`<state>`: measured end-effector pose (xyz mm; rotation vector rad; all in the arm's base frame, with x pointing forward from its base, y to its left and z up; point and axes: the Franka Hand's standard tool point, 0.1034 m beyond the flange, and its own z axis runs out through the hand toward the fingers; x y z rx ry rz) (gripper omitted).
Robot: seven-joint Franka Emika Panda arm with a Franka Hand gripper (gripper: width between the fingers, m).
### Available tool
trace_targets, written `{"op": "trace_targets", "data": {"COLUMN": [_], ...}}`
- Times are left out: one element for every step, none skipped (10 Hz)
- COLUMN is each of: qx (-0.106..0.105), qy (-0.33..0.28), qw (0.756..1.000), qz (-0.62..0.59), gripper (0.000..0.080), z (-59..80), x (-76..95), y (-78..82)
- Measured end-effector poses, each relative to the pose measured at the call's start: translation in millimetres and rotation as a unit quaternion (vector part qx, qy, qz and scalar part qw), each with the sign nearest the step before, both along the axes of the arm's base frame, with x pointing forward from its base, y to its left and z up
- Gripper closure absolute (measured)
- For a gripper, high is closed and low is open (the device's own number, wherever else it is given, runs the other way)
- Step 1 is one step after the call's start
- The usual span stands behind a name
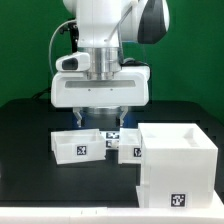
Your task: Assemble drawer
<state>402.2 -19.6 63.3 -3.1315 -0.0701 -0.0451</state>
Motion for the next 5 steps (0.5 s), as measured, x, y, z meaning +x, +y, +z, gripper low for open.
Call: {"op": "trace_targets", "data": {"qx": [0.000, -0.003, -0.010, -0.013, -0.013], "qy": [0.000, -0.003, -0.007, -0.002, -0.002], "qw": [1.000, 0.999, 0.997, 0.996, 0.997], "qz": [0.002, 0.050, 0.076, 0.089, 0.081], "gripper": [0.0151, 0.0151, 0.0151, 0.0151, 0.0151], "z": [0.0, -0.7, -5.4, -12.2, -13.7], "x": [0.0, -1.2, -9.0, -18.6, -20.4], "y": [-0.3, -4.8, -7.6, -9.3, -11.0]}}
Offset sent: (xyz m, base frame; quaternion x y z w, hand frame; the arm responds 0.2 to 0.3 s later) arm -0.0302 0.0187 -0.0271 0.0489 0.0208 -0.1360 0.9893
